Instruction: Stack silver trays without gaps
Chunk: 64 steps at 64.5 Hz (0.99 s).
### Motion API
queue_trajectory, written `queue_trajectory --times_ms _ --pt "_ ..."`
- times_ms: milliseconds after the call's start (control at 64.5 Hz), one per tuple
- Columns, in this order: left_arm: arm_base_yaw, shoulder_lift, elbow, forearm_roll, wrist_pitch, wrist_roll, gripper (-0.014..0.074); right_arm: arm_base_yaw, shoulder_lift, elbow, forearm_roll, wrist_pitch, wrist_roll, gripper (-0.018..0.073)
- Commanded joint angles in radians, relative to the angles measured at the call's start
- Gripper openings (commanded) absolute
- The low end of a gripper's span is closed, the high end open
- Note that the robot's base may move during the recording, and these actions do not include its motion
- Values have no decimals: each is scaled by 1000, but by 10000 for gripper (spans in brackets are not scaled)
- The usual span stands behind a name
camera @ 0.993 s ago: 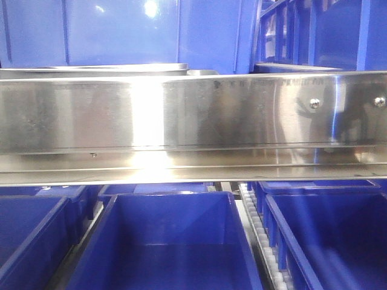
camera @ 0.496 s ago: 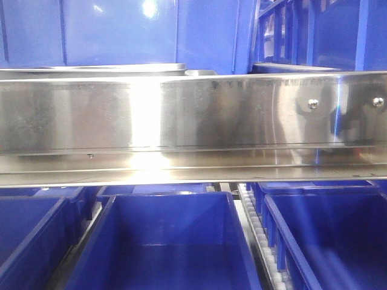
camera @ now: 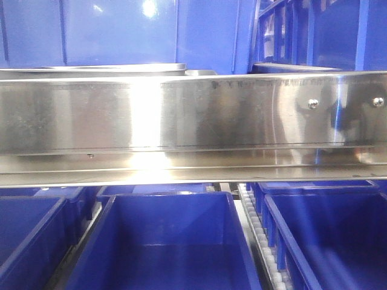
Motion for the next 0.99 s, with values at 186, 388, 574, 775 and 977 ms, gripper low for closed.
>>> queue_trajectory --times_ms 186,388,574,775,977 --pt "1 -3 0 3 -16 1 4 30 -7 0 -2 -30 -2 -71" --pt "1 -3 0 3 -16 1 4 29 -7 0 -2 -35 -2 -71" --pt "1 -3 0 3 -16 1 4 29 -7 0 -2 -35 -2 -71" --pt "1 -3 0 3 -16 1 4 29 -7 0 -2 -35 -2 -71" --pt "1 -3 0 3 -16 1 4 29 -7 0 -2 -35 -2 -71"
